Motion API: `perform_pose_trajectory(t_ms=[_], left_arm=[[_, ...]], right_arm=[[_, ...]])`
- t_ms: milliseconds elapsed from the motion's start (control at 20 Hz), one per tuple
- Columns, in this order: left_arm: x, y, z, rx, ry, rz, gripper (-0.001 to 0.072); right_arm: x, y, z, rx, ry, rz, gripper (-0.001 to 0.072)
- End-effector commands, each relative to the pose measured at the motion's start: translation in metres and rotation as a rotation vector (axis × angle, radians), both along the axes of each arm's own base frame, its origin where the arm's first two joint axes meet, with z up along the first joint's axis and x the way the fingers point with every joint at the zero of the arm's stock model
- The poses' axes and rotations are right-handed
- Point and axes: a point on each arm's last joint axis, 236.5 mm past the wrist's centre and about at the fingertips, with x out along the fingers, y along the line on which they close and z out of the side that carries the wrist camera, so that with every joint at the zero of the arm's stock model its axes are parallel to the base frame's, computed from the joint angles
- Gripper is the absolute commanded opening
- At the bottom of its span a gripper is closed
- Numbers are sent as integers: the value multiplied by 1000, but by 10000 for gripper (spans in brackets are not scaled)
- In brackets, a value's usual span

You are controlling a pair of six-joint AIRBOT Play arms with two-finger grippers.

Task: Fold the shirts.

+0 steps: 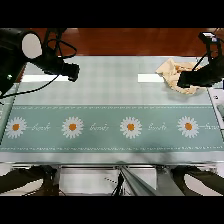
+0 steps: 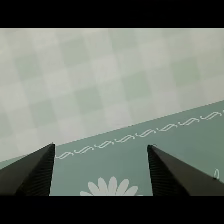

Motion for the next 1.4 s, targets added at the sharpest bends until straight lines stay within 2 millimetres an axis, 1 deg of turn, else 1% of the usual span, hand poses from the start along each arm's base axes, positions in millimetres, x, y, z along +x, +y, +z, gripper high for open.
perform_pose_trajectory(t_ms=[0,750,850,900,1000,1100,1150,1200,1250,1300,1350], left_arm=[[0,0,0,0,-1,-1,709],[1,-1,1,-2,-5,-2,709],[1,-1,1,-2,-5,-2,709],[2,-1,1,-3,-8,-2,709],[12,-6,4,-20,-52,-7,708],[19,-9,3,-27,-70,-10,709],[22,-10,0,-26,-69,-10,709],[22,-10,-5,-21,-59,-10,708],[24,-11,-11,-17,-48,-10,709],[25,-11,-17,-11,-36,-11,709],[26,-11,-21,-6,-26,-13,709]], right_arm=[[0,0,0,0,0,0,605],[0,0,0,0,0,0,605],[3,1,1,3,-13,0,604],[12,1,4,5,-52,-3,603],[30,1,13,7,-136,-6,597],[33,-3,14,-11,-150,-6,597],[44,-10,20,-45,-200,-9,597],[62,-23,28,-97,-278,-25,589],[80,-41,36,-161,-356,-70,589],[98,-64,44,-228,-431,-147,589],[110,-83,46,-252,-480,-228,590]])
